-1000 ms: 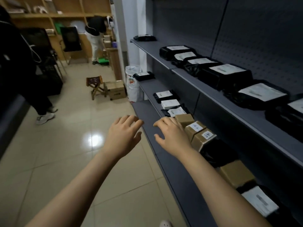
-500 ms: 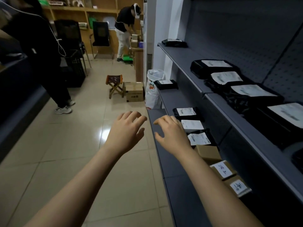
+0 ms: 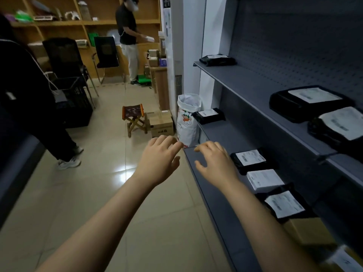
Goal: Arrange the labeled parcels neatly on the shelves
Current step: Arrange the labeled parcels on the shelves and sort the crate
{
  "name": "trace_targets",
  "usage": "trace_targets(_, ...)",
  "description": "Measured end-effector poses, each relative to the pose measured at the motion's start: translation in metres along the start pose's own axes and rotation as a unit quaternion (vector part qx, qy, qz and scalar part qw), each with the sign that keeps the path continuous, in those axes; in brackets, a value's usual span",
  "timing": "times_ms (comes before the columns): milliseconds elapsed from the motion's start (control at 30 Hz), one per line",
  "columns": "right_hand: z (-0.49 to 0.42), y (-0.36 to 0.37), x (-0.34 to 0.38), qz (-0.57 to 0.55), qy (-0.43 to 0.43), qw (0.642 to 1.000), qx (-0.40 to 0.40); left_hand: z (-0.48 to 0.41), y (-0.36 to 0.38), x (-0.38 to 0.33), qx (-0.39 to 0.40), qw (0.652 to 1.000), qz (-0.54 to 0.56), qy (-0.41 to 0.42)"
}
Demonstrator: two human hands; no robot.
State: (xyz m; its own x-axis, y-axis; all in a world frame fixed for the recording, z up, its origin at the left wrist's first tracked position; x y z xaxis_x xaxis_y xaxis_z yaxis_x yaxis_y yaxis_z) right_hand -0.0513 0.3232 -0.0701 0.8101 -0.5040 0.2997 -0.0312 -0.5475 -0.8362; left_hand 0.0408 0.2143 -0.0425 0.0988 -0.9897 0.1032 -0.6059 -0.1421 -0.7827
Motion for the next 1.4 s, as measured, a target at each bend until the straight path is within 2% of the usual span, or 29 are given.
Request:
trace_targets(233, -0.081, 0.044, -0.037, 0.019, 0.054, 0.998, -0.013, -0.063, 0.073, 0.065, 0.018, 0.999, 0.02, 0.048)
trace_targets(600, -0.204, 0.096, -0.142, 0.027, 0.099, 0.994, -0.029, -0.188, 0.209, 0.105, 0.042, 0.992, 0.072, 0.093)
trace_targets(733, -0.227, 0.11, -0.176, 0.03, 0.124, 0.991, -0.033, -0.218, 0.248, 0.112, 0.035, 0.988, 0.102, 0.11)
trace_targets(933, -0.23, 0.14, -0.219, 0.038, 0.202, 0.978, -0.019, -0.247, 0.316, 0.106, 0.071, 0.97, 0.166, 0.166)
trace_targets(1033, -0.224, 0.159, -0.238, 0.038, 0.263, 0.964, -0.015, -0.259, 0.355, 0.103, 0.105, 0.955, 0.196, 0.195)
trace_targets(1133, -0.216, 0.176, -0.251, 0.053, 0.336, 0.94, -0.019, -0.268, 0.391, 0.097, 0.144, 0.927, 0.241, 0.248)
trace_targets(1267, -0.198, 0.194, -0.257, 0.089, 0.442, 0.892, -0.02, -0.279, 0.425, 0.078, 0.157, 0.888, 0.272, 0.336)
trace_targets(1400, -0.171, 0.204, -0.255, 0.103, 0.525, 0.842, -0.06, -0.279, 0.453, 0.062, 0.155, 0.849, 0.326, 0.386)
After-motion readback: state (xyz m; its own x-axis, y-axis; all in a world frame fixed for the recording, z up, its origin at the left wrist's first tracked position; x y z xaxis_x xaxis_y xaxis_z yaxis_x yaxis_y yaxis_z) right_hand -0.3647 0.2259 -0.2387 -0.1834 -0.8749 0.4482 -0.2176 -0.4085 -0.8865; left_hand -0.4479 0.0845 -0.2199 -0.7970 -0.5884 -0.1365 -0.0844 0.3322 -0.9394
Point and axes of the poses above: each hand's wrist, its own z-axis away from the middle knuckle, its own y-axis out of the palm, x = y × z, the point moved 7 cm from there along -z, towards the middle knuckle, and after that the axes turned 6 degrees about -x, right-handed, at the moved point
